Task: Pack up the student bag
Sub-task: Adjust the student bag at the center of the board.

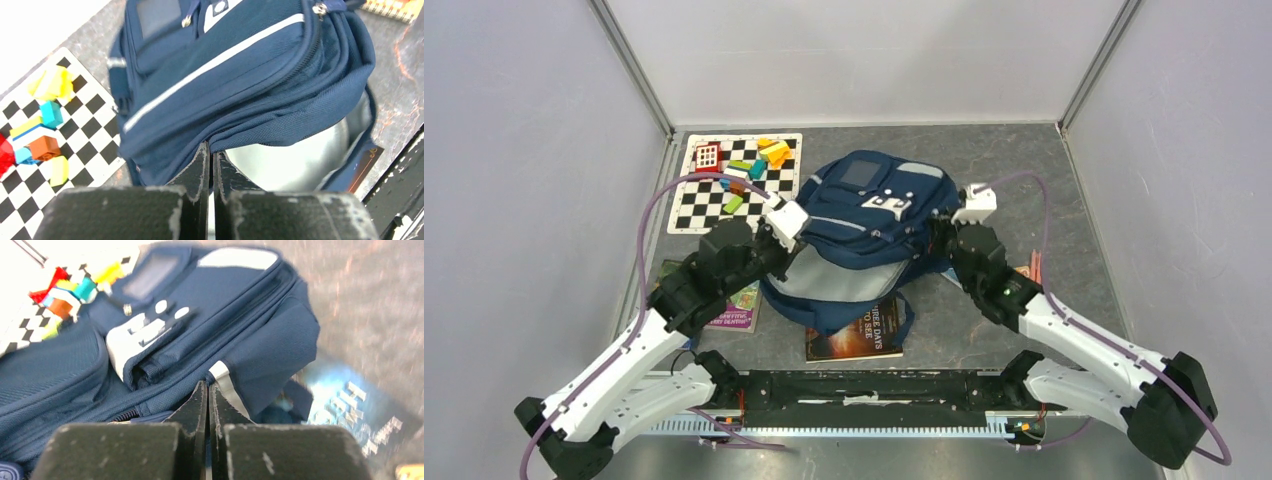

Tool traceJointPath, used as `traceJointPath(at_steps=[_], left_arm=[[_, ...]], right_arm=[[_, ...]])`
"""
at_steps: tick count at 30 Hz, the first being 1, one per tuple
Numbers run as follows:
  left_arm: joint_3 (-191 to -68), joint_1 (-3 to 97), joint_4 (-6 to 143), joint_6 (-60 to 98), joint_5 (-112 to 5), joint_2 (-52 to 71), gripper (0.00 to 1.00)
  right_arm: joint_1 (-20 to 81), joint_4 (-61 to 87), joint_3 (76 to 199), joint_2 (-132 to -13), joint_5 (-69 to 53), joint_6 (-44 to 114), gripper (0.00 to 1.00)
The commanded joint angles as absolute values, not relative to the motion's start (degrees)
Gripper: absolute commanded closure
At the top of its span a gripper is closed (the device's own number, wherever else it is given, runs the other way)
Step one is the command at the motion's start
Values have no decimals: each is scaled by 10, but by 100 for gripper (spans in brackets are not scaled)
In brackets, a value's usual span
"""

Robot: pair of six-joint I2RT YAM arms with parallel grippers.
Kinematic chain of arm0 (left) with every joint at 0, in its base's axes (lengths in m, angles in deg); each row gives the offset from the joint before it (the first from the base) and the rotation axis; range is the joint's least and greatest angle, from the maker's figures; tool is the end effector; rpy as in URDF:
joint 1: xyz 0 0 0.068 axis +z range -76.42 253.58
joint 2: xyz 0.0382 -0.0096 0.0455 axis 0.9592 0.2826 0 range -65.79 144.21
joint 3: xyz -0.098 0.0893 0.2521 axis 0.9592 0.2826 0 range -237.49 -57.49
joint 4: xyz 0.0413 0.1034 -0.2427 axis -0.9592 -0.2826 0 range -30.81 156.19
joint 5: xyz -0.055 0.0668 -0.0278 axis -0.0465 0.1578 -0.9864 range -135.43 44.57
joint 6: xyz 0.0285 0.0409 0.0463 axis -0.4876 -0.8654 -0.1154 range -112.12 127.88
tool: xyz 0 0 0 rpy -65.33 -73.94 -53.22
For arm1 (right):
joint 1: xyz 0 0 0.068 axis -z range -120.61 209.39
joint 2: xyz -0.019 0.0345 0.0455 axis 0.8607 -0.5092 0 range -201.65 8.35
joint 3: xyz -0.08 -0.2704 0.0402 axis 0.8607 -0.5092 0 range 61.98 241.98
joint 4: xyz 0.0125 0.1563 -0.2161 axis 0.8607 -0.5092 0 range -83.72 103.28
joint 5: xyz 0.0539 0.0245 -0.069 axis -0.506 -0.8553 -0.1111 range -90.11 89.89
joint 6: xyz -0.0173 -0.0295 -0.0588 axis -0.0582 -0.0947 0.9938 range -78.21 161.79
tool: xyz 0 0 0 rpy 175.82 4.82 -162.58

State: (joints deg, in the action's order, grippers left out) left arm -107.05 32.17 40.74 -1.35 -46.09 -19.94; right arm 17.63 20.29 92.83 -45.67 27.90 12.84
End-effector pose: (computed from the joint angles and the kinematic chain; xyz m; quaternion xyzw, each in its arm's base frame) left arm 0.1447 -0.1284 0.3403 0.3570 0.7468 -0.1601 0.5378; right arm 0.1881 0.1336 0.2596 0.0579 0.7872 0.1794 0.5872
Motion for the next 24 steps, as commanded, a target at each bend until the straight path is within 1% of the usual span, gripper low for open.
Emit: traceJointPath(at_steps=[1,6,11,14,17,18,19,21,22,23,24], left_arm=[[-1160,321,453,-5,-512,-215,98],[-1189,321,443,-15,-510,-224,98],[-1136,321,481,-25,-488,-260,98],[-1094,321,508,-15,-470,-272,98],[-1057,321,538,1,-456,-277,98],[-1050,321,545,5,-456,-276,98],[-1044,321,548,10,-443,-274,98],[-1037,321,551,13,-436,-271,98],[-1034,321,552,15,-433,-270,98],[-1032,321,553,17,-430,-268,98],[-1029,321,553,19,-427,-267,98]], right_arm=[[175,306,1062,-501,221,268,100],[174,354,1137,-614,153,327,100],[175,434,1186,-732,78,367,100],[174,417,1245,-799,51,382,100],[174,377,1288,-846,53,403,100],[174,360,1298,-854,58,411,98],[174,340,1306,-857,68,413,90],[175,311,1303,-850,81,440,67],[174,301,1293,-839,88,448,50],[175,290,1282,-825,102,454,36],[175,283,1266,-807,118,460,26]])
